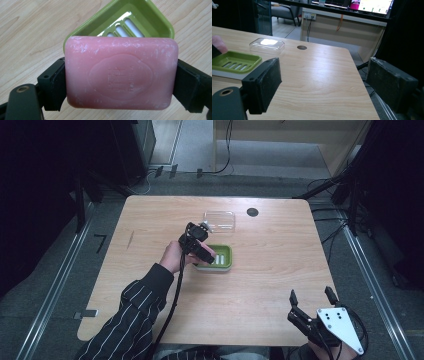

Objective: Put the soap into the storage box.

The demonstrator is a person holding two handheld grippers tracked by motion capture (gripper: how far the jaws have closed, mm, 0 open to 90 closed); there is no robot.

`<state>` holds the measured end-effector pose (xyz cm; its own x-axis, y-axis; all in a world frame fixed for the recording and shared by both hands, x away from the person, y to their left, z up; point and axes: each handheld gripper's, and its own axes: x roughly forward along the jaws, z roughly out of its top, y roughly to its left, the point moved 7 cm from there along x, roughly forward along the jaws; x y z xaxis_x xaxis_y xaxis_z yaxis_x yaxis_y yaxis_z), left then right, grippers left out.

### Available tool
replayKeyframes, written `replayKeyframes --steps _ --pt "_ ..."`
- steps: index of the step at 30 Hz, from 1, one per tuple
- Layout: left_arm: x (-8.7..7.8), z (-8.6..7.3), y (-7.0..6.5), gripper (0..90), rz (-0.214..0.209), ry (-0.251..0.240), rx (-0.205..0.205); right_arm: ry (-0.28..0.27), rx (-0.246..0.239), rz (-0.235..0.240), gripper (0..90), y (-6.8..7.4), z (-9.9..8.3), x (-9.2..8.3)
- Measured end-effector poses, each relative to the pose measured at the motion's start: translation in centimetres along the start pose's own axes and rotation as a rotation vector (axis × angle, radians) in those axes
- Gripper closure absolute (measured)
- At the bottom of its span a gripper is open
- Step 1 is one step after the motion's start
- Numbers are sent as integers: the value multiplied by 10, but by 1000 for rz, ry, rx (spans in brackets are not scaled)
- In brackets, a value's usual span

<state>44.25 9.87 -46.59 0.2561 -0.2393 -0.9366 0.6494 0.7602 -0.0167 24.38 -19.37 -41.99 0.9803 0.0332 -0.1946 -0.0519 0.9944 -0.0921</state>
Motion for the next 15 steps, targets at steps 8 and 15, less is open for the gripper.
replayKeyframes --steps 8,15 --pt "1 9 -5 136 0 -8 -1 1 0 -7 127 -2 -1 -1" --pt "9 13 -7 135 11 0 -27 0 3 -13 127 -3 -1 -3"
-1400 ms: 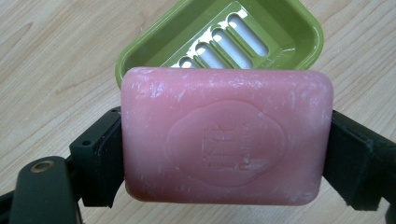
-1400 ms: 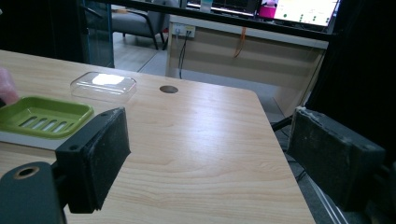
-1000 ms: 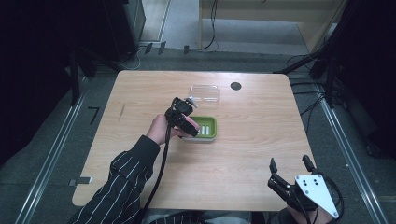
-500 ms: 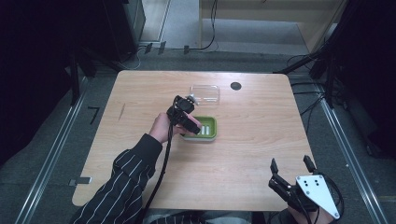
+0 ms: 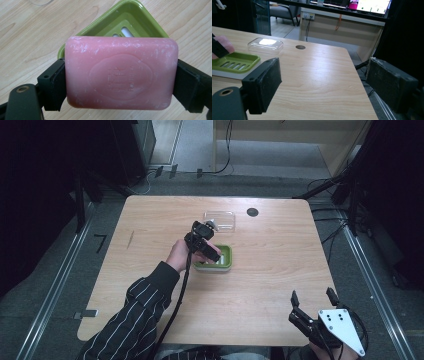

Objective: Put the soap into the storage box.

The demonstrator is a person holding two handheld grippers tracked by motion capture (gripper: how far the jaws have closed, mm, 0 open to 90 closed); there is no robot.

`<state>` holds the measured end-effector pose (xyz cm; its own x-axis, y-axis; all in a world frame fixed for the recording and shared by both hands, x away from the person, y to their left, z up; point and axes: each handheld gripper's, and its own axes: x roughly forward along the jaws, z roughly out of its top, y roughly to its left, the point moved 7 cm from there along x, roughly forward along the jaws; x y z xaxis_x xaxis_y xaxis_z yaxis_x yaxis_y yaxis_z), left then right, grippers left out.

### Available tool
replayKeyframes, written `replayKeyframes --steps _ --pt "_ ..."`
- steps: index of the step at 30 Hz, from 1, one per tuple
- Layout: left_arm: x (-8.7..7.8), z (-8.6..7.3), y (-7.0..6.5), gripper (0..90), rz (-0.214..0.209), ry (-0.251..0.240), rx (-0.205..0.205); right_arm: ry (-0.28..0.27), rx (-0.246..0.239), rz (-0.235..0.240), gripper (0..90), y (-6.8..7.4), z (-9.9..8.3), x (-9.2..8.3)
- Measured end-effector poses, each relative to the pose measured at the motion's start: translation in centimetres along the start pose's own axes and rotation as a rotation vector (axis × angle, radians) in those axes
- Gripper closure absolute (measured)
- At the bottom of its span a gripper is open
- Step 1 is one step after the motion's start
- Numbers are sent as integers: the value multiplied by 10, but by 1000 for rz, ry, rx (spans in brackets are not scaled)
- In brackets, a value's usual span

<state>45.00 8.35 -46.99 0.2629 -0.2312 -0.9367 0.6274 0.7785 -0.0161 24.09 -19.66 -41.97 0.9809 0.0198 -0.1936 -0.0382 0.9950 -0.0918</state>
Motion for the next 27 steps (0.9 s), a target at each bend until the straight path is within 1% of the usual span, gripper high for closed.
replayKeyframes --steps 3,7,9,10,11,14,15,19,21,22,23,25,27 --pt "3 1 0 136 7 9 -12 2 -2 -1 127 0 0 -1" --pt "7 1 -1 136 -2 7 -35 -1 -1 -3 127 -1 0 -1" --pt "8 2 0 136 -2 9 -41 1 0 -5 127 -1 0 -2" --pt "9 1 0 136 -2 16 -35 0 0 -5 127 -1 0 -2" --pt "9 2 0 136 -3 13 -37 1 0 -5 127 -1 0 -2" --pt "12 3 0 135 11 8 -53 0 1 -5 127 -1 0 -2" --pt "13 3 0 135 15 14 -55 0 0 -6 127 -1 0 -2" --pt "17 3 -1 135 4 11 -81 0 2 -8 127 -2 -1 -2" --pt "18 4 0 136 19 9 -89 1 2 -8 127 -2 -1 -2" --pt "18 4 0 136 24 3 -99 1 0 -7 127 -2 -1 -2" --pt "19 4 0 136 31 6 -97 0 1 -7 127 -2 0 -2" --pt "20 5 0 135 31 2 -109 0 0 -6 127 -2 0 -2" --pt "23 5 0 135 39 4 -112 0 1 -7 127 -2 0 -2"
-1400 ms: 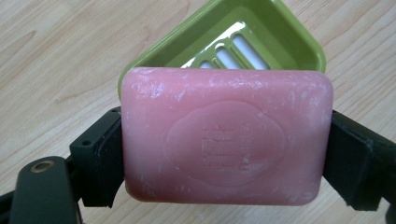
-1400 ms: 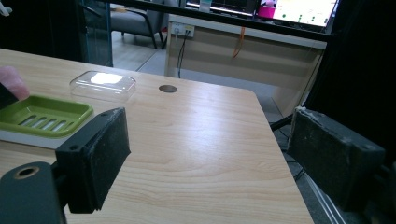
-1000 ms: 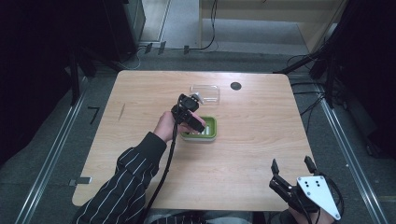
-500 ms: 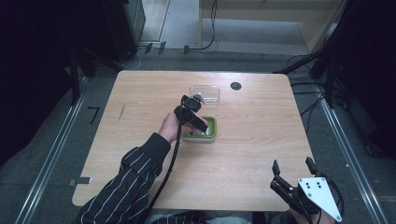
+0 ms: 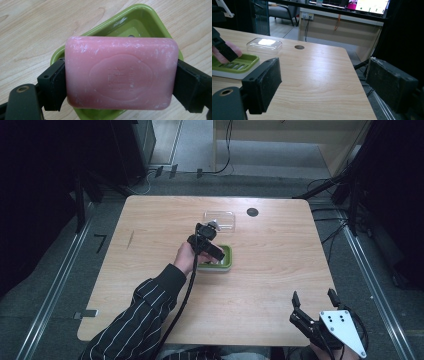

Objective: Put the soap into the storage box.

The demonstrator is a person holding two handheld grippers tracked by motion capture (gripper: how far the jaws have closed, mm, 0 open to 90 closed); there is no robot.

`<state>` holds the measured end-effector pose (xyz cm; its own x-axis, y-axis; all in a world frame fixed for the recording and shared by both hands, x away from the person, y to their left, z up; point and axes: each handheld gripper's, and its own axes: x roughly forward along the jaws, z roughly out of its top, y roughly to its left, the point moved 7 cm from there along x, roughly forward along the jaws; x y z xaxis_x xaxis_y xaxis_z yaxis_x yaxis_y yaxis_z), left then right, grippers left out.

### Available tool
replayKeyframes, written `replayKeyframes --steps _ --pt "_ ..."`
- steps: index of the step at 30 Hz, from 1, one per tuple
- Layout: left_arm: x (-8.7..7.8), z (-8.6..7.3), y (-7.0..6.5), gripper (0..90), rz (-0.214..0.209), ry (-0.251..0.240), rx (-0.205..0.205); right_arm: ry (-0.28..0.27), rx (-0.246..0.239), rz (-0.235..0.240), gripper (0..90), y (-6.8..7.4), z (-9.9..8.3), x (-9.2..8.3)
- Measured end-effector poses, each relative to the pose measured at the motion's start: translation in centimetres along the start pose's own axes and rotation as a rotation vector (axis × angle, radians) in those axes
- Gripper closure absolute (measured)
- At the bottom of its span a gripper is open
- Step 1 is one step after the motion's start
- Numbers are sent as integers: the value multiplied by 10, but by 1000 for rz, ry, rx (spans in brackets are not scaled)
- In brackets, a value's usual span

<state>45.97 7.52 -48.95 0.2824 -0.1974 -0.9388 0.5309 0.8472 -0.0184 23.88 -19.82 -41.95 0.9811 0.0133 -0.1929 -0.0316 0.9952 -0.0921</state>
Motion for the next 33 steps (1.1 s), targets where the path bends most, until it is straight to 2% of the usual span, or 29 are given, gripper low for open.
replayKeyframes --steps 6,9,18,24,30,33 --pt "4 2 -3 135 5 -8 -9 0 0 -1 127 0 0 0" --pt "5 3 -4 135 21 -15 -18 -1 0 -1 127 0 0 0" --pt "13 4 -6 135 38 -12 -41 -1 0 1 127 0 0 0" --pt "17 3 -5 135 35 -4 -65 0 0 2 127 0 0 0" --pt "18 4 -6 135 58 -10 -67 -1 -1 2 127 0 0 1" --pt "20 3 -8 135 57 -13 -81 -2 -1 1 127 0 0 1"
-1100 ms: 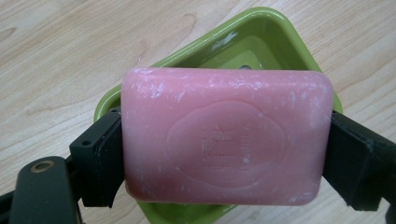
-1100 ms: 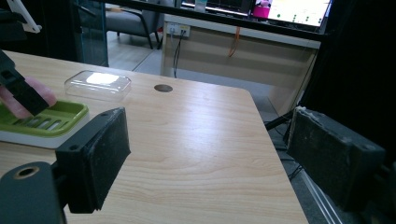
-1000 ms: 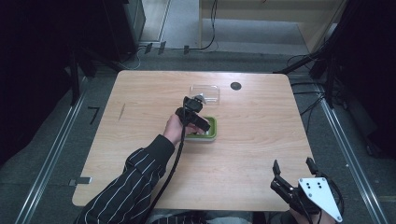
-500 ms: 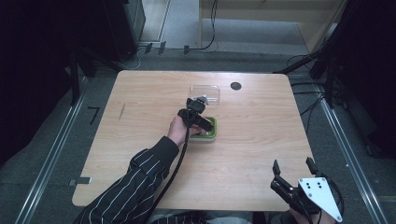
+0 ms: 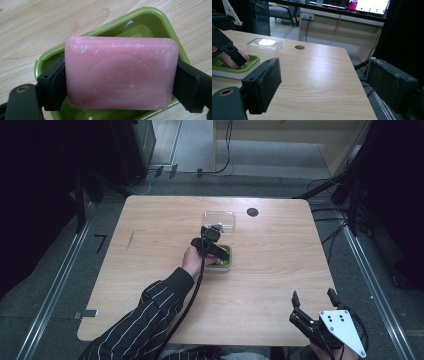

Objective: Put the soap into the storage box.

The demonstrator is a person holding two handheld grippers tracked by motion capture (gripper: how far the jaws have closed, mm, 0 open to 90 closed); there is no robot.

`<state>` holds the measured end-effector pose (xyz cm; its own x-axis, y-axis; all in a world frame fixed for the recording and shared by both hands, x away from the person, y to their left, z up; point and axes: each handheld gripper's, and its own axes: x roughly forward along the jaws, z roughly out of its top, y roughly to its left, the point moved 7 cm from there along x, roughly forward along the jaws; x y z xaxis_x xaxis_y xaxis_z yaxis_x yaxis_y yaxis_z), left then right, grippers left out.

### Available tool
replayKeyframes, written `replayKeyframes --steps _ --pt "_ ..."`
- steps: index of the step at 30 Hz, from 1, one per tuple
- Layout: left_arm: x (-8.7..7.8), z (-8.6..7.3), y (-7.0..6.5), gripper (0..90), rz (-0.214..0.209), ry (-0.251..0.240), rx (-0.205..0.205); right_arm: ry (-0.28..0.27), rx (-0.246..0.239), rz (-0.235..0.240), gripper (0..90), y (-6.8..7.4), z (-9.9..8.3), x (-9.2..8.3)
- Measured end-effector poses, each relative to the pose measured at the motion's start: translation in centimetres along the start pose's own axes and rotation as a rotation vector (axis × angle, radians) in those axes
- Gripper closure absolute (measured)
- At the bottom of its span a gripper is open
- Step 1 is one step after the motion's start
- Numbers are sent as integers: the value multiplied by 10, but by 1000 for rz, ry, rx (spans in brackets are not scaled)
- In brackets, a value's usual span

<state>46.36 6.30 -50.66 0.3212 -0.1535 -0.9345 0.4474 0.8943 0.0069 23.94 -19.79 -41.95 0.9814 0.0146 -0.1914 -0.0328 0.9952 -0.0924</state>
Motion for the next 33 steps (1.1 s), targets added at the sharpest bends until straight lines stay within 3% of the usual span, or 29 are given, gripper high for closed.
replayKeyframes --steps 19,33 --pt "5 -7 1 135 26 11 -29 -4 -1 6 127 1 1 1" --pt "-10 -5 2 98 37 -41 -22 -5 -4 13 127 3 1 3"
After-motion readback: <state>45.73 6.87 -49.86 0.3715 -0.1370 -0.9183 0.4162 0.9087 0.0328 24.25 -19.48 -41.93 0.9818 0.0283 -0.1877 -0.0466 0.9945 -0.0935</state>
